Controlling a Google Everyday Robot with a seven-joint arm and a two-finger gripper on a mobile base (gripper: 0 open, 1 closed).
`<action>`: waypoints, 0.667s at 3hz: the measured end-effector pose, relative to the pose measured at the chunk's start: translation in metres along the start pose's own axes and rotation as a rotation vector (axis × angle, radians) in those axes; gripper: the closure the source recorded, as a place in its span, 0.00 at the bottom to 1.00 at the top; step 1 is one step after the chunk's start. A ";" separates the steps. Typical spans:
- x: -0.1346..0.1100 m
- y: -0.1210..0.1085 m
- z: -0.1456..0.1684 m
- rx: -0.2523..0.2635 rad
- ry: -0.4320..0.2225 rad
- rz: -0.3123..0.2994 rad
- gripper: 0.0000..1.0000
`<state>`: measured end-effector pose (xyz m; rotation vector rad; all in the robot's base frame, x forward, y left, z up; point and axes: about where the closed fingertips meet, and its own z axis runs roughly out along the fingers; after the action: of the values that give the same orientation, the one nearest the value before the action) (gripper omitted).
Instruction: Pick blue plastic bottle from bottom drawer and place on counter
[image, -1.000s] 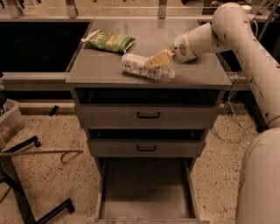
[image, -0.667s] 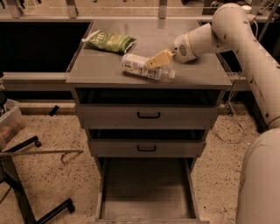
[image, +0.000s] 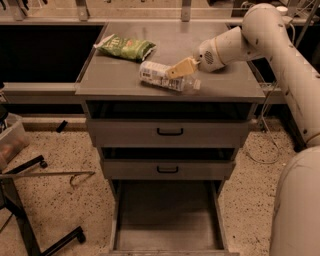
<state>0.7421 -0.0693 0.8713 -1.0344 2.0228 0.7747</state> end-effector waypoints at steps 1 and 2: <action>0.000 0.000 0.000 0.000 0.000 0.000 0.11; 0.000 0.000 0.000 0.000 0.000 0.000 0.00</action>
Offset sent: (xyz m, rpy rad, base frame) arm 0.0000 0.0000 0.0000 0.0000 0.0000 0.0000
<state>0.7421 -0.0692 0.8712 -1.0345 2.0228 0.7749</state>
